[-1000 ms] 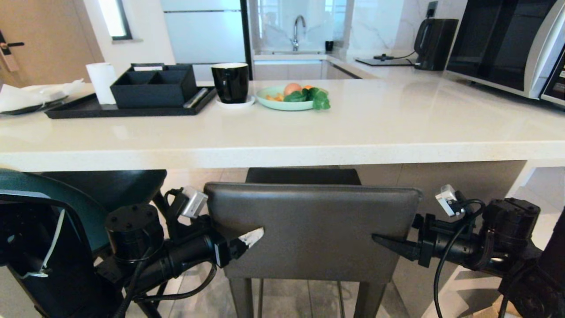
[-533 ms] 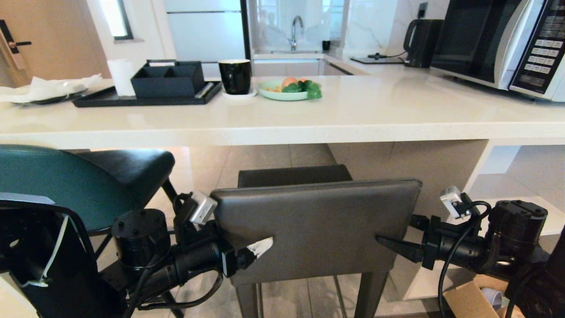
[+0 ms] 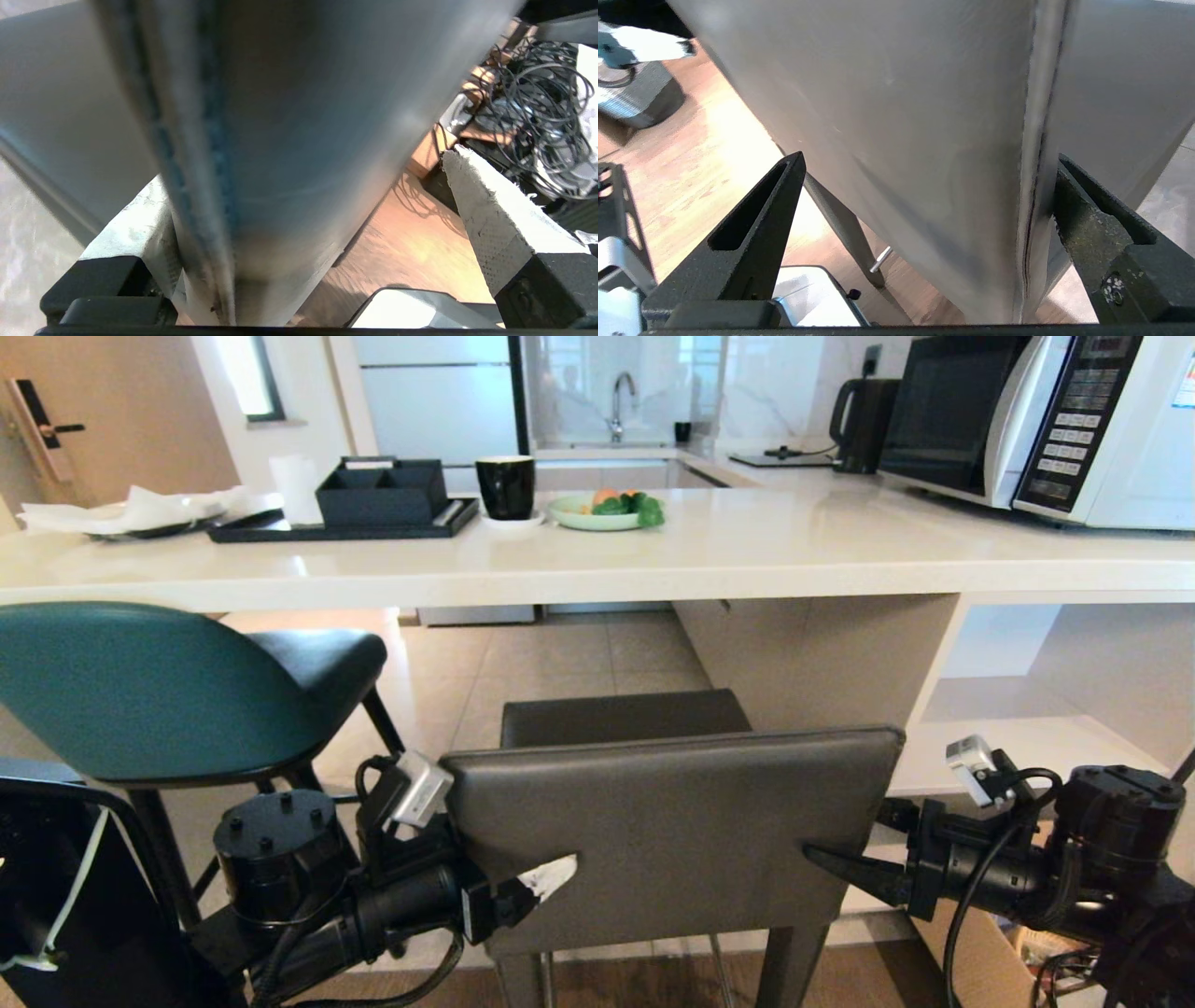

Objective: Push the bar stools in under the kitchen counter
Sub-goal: Pull the gray chair out from under the dining table

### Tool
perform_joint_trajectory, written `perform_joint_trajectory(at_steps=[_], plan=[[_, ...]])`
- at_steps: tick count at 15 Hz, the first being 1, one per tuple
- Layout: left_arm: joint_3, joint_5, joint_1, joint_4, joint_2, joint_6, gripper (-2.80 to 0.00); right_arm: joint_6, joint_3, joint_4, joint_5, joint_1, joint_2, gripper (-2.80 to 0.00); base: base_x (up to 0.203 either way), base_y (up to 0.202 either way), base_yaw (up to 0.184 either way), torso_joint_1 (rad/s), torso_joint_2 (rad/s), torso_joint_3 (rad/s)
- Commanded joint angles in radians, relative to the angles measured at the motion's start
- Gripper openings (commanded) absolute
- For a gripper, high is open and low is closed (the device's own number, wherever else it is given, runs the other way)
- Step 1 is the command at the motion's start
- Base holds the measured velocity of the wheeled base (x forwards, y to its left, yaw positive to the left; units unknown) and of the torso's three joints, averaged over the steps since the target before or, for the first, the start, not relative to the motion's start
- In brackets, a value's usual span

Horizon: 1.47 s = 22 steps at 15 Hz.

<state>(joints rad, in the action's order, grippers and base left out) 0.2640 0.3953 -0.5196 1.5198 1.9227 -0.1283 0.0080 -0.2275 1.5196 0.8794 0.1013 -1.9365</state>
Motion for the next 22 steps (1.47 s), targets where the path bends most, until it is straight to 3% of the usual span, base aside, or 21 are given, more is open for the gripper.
perform_joint_trajectory(at_steps=[1,7,16,22], plan=[[-0.032,-0.006,0.0,0.01,-0.032,-0.001,0.0,-0.001,0.04,0.01,0.006,0.014,0.051,0.0,-0.194,0.0,-0.002,0.002,0.0,-0.005],[-0.108,-0.008,-0.015,0.01,-0.1,-0.001,0.0,-0.003,0.113,0.01,0.006,0.019,0.115,0.0,-0.195,0.0,-0.002,0.002,0.0,0.002],[-0.129,-0.046,-0.043,0.01,-0.113,-0.002,0.0,-0.006,0.168,0.01,0.004,0.017,0.145,0.0,-0.193,0.0,-0.001,0.002,0.0,0.002],[-0.149,-0.047,-0.037,0.01,-0.122,-0.004,0.0,-0.005,0.172,0.01,-0.005,0.012,0.142,0.0,-0.016,0.0,0.0,-0.001,0.0,0.0]])
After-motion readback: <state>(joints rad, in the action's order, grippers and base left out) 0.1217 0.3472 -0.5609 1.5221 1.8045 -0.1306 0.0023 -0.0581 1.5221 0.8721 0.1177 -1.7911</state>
